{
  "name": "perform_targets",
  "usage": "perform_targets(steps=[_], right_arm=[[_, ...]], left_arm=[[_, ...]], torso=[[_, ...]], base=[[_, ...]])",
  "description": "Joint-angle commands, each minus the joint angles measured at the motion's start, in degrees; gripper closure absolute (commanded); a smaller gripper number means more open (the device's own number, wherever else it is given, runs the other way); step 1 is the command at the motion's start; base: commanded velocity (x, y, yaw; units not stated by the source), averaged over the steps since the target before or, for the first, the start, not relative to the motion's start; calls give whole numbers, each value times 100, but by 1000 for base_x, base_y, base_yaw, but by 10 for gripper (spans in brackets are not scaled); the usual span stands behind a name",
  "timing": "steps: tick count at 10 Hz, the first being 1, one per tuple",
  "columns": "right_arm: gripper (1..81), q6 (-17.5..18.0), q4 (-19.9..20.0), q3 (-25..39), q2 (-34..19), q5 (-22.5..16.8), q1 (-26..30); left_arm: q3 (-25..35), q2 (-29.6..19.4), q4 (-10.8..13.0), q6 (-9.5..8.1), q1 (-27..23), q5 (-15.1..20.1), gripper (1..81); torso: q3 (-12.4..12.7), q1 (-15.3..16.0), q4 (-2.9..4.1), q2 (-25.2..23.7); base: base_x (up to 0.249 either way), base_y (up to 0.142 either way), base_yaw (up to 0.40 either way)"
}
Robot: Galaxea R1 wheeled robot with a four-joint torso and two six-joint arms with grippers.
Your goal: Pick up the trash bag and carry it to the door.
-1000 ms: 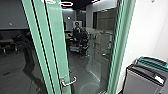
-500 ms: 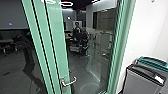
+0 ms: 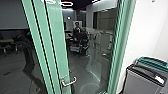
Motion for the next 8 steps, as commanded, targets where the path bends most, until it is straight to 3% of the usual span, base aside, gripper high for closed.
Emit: perform_targets(steps=[1, 4, 8], right_arm=[[10, -20, 4, 21, -23, -345, 216], [10, -29, -92, 134, -40, -336, 164], [10, -29, -286, 917, -436, -319, 93]], left_arm=[[4, -107, 43, 53, -327, 262, 811], [39, -177, 69, 71, -231, 245, 811], [531, -485, 148, 79, -81, 51, 811]], torso=[[0, 0, 0, 0], [0, 0, 0, 0], [0, 0, 0, 0]], base=[[0, 0, 197], [0, 0, 252], [0, 0, 284]])
